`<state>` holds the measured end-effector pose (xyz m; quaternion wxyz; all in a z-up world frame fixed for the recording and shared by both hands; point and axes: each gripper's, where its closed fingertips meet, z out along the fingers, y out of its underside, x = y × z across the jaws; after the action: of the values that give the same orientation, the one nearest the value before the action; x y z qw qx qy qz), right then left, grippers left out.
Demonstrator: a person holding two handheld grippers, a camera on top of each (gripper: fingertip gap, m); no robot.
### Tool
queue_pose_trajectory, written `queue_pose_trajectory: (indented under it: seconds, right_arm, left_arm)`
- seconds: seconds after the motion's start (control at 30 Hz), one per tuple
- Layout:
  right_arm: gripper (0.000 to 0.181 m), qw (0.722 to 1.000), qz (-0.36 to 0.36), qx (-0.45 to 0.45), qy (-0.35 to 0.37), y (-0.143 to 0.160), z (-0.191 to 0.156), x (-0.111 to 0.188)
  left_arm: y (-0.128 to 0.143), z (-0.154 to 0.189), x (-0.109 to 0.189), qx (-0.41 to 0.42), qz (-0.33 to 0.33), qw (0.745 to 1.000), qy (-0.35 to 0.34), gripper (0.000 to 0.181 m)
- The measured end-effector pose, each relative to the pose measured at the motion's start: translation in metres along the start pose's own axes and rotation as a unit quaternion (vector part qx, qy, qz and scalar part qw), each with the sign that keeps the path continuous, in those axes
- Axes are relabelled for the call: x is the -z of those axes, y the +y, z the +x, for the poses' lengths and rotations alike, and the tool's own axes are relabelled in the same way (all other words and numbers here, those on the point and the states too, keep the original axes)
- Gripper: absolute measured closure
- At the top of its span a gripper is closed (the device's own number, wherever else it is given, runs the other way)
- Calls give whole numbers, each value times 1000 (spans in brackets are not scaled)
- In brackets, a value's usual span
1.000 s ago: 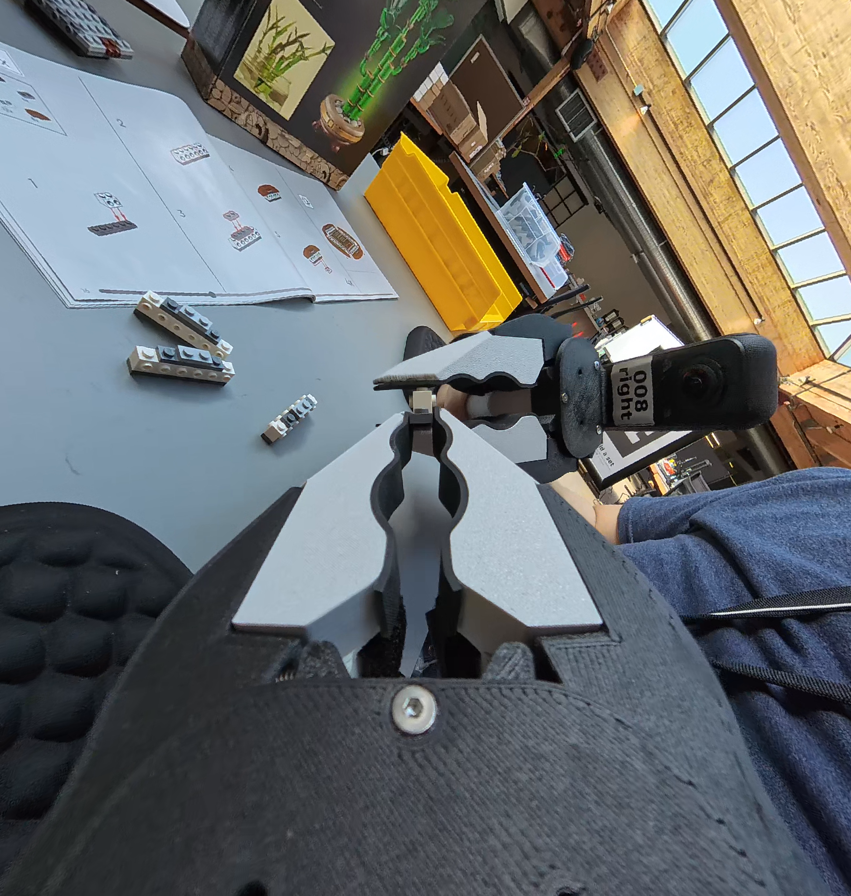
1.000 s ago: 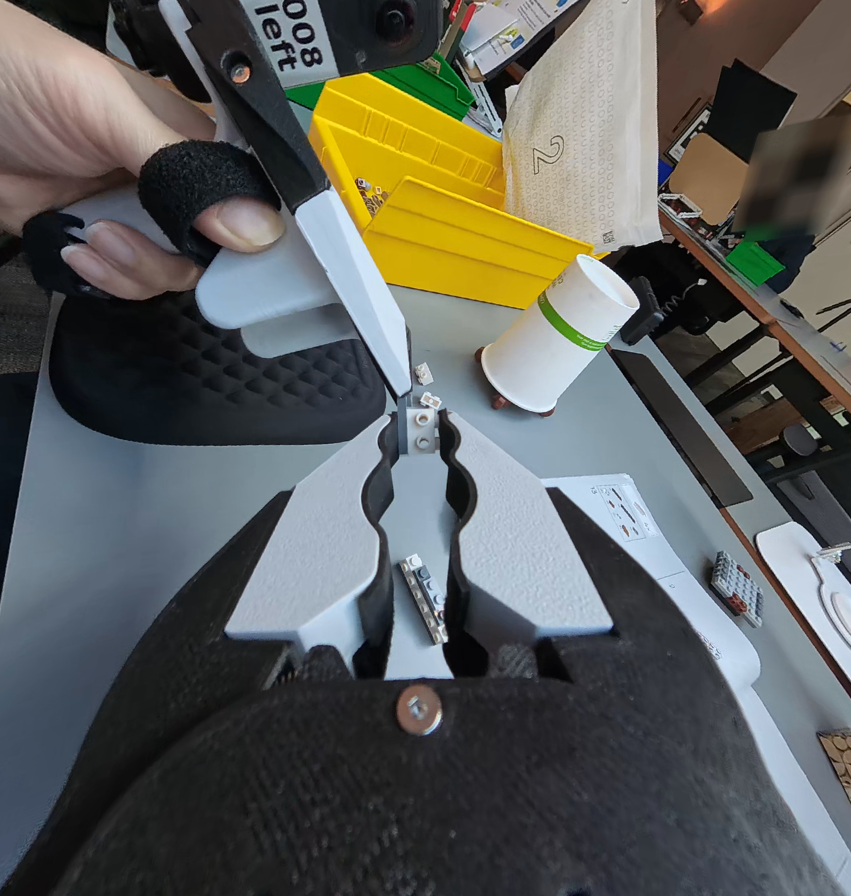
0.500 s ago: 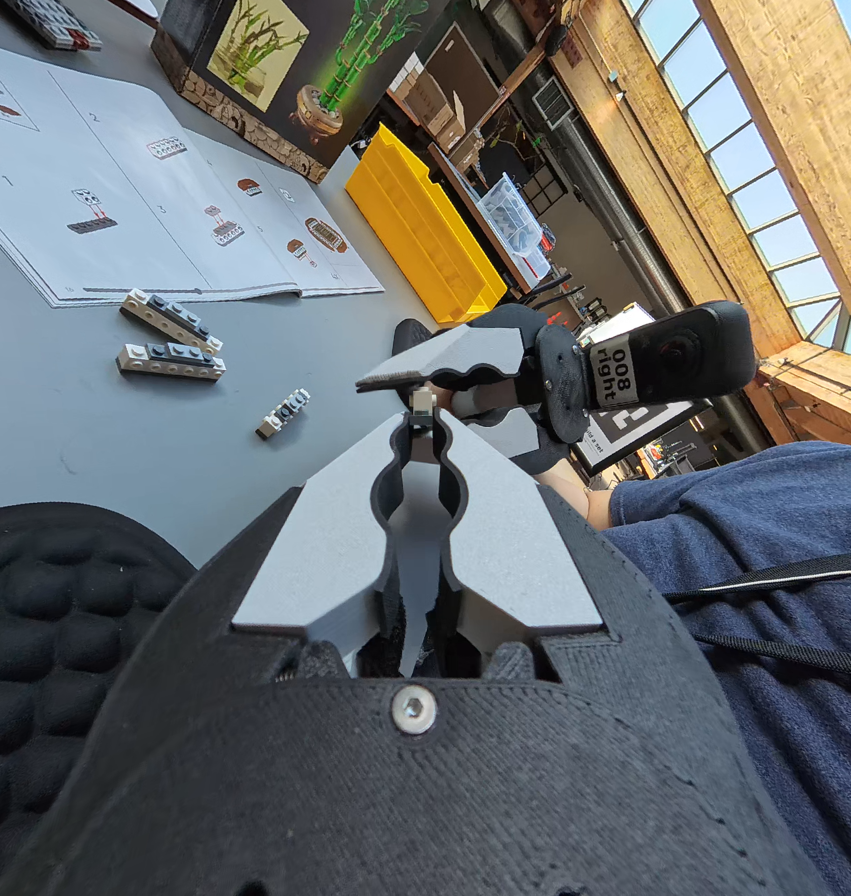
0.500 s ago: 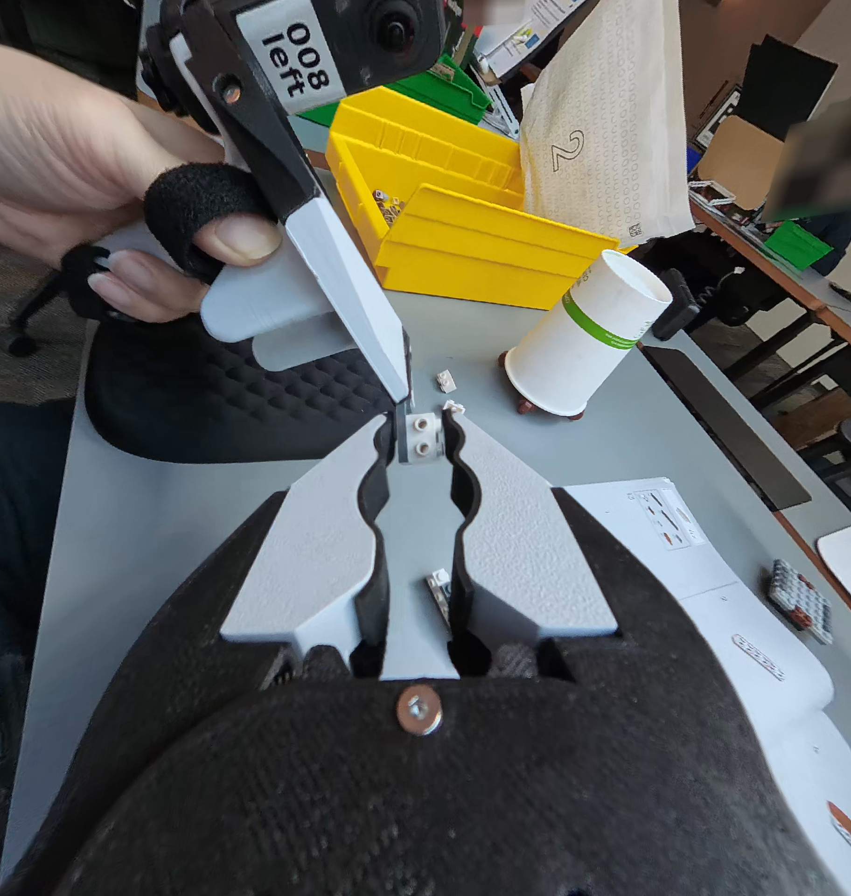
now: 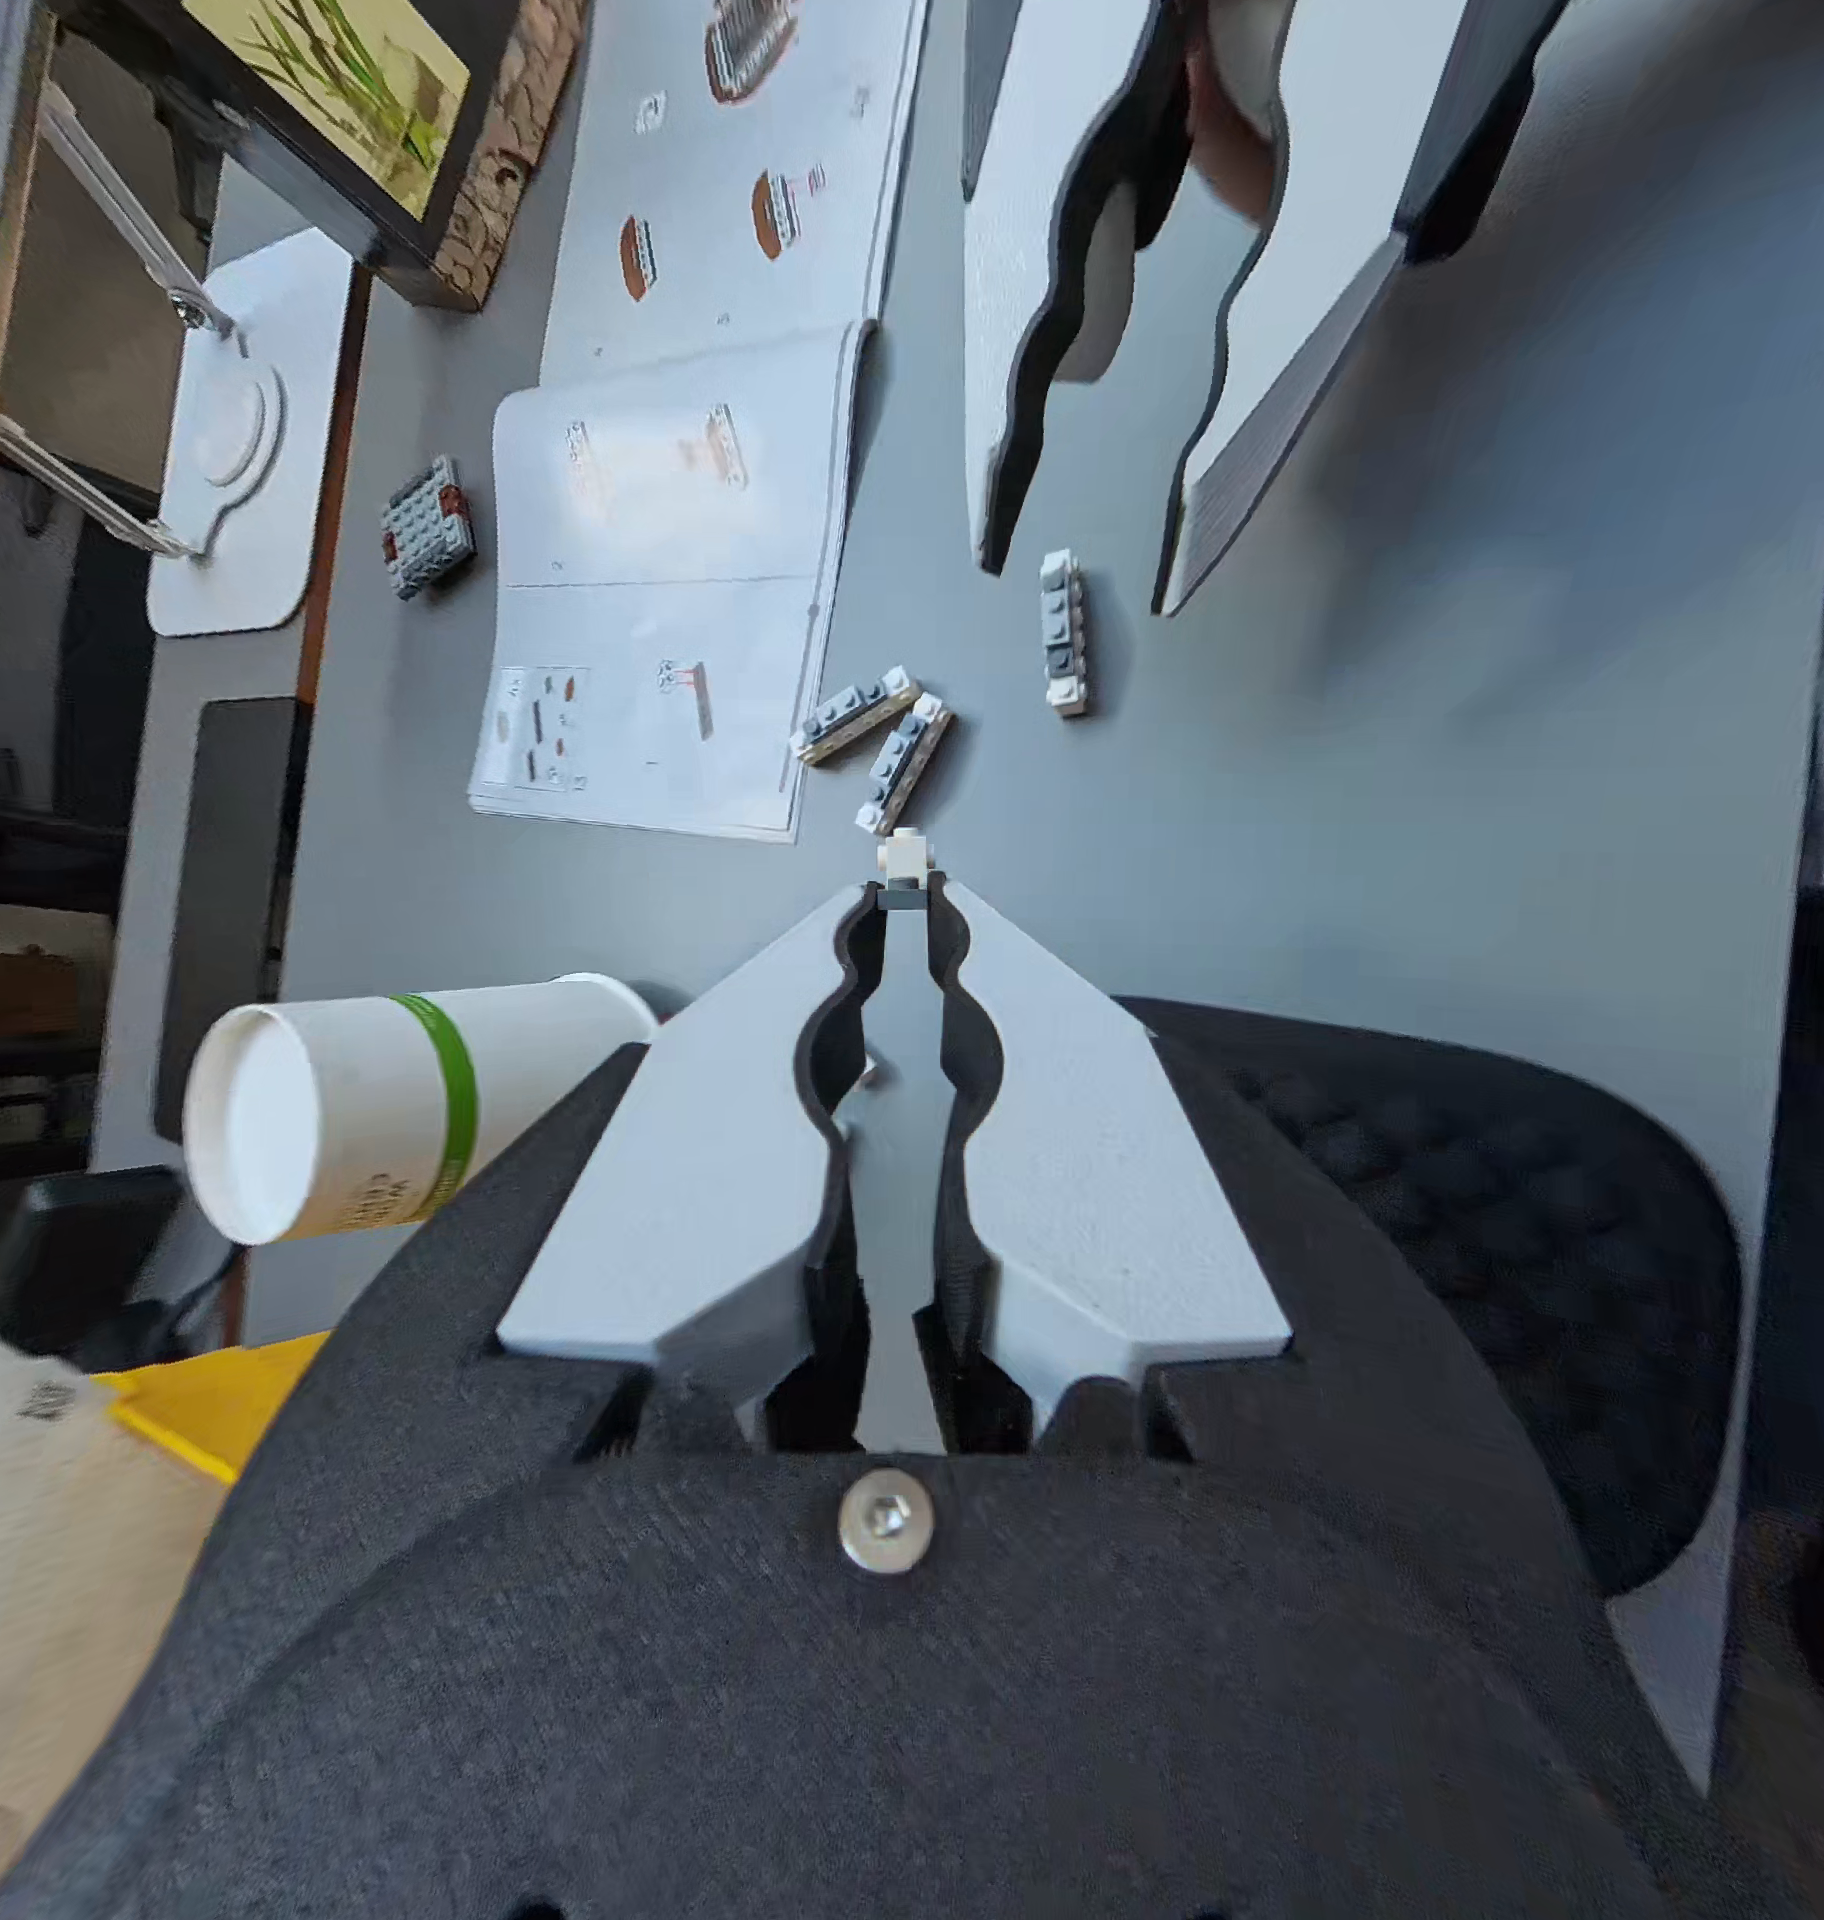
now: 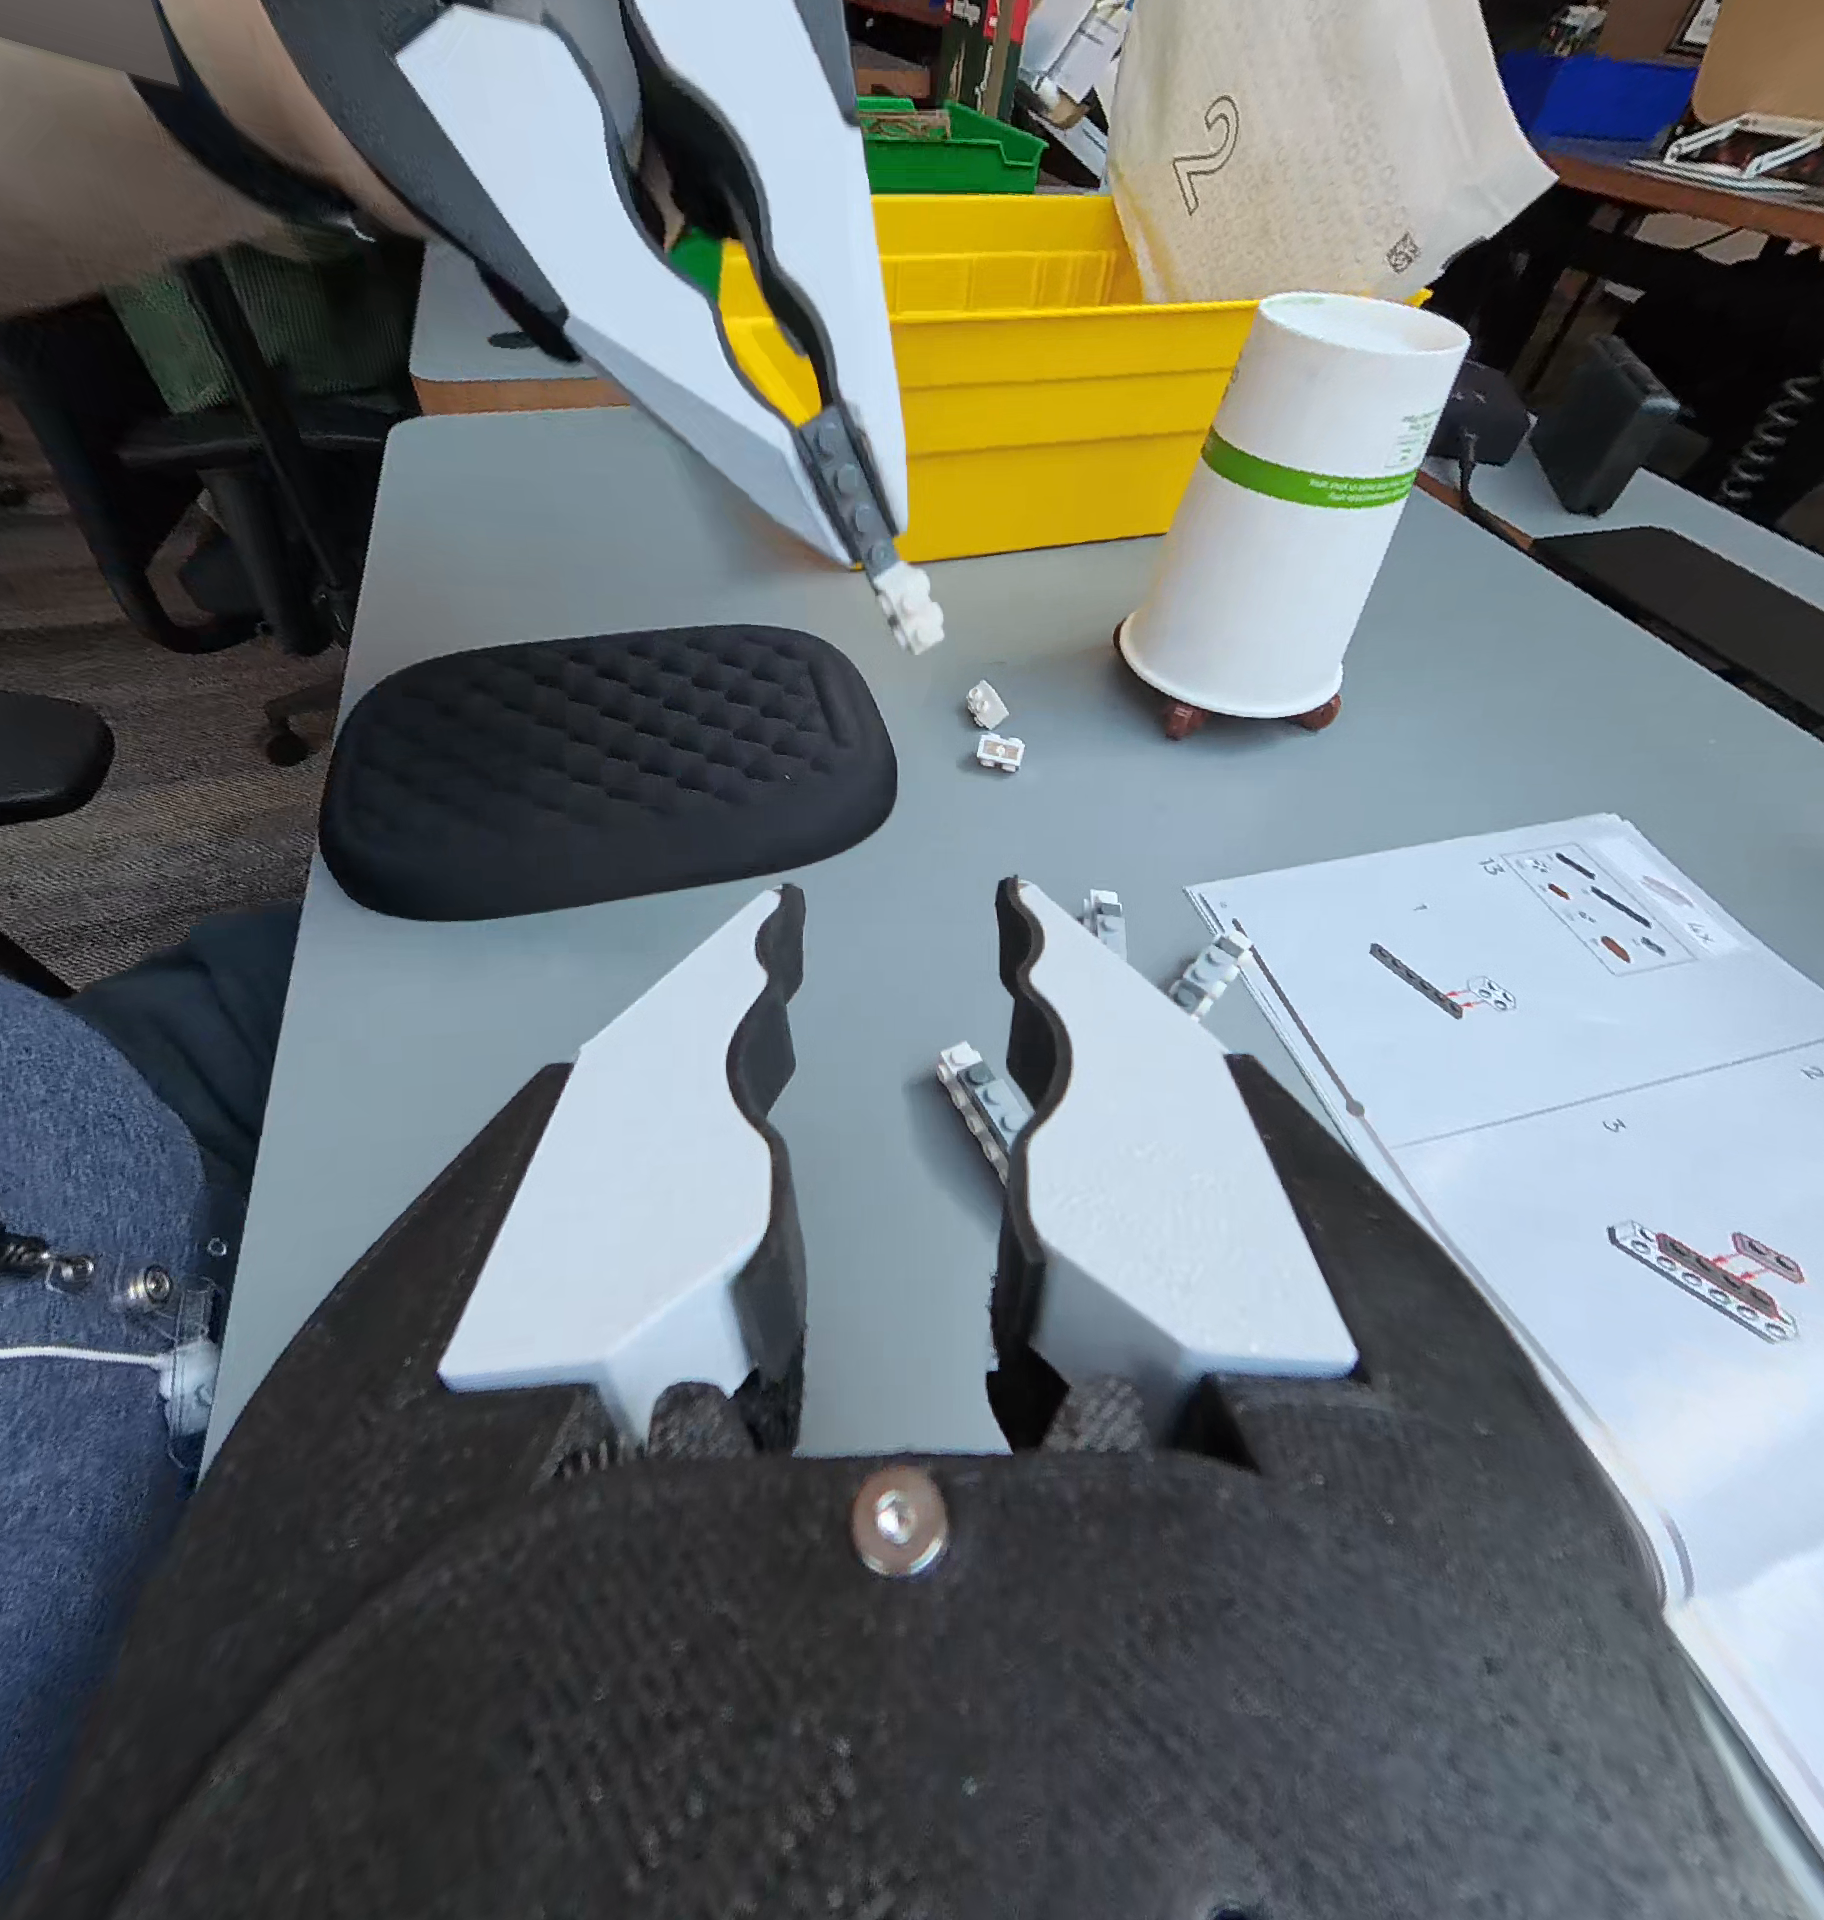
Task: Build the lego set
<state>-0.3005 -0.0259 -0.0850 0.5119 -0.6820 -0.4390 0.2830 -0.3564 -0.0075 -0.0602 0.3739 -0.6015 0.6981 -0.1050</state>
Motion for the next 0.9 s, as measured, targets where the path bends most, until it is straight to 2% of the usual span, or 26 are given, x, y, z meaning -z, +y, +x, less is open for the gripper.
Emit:
queue_pose_trajectory:
  seconds: [0.07, 0.13, 0.23, 0.4, 0.57, 0.63, 0.67, 0.7, 0.73, 0.8, 0.83, 0.9]
  right_arm:
    - [144, 1000, -12, -3, 8, 8, 3, 2]
    - [144, 1000, -18, -5, 16, 13, 4, 3]
    - [144, 999, -23, -4, 27, 18, 5, 4]
    - [145, 999, -37, 11, 33, 21, 5, 5]
    - [145, 999, -36, 27, 24, 13, 3, 0]
    - [145, 1000, -18, 25, 4, 2, -3, -5]
    - [145, 1000, 2, 17, -17, -7, -9, -7]
    - [145, 999, 27, 3, -46, -18, -16, -9]
    - [145, 995, 51, -20, -80, -30, -23, -9]
    - [147, 983, 89, -77, -140, -53, -30, -6]
    - [149, 976, 102, -106, -161, -64, -31, -5]
    - [152, 961, 119, -155, -196, -81, -29, -3]
  left_arm:
    - [2, -11, 1, -86, -65, 994, -22, 176]
    - [7, -20, 1, -165, -124, 977, -50, 176]
    - [14, -24, -1, -239, -175, 953, -71, 176]
    - [19, -17, -4, -245, -186, 949, -73, 175]
    - [17, -13, 2, -202, -164, 963, -69, 175]
    - [8, -7, 6, -148, -126, 980, -45, 175]
    - [-1, -1, 10, -95, -91, 991, -16, 175]
    - [-13, 6, 16, -19, -44, 998, 28, 175]
    - [-28, 13, 25, 71, 10, 994, 85, 175]
    - [-50, 18, 48, 237, 98, 946, 198, 175]
    - [-52, 15, 56, 287, 124, 921, 232, 176]
    - [-40, 11, 59, 334, 134, 898, 254, 175]
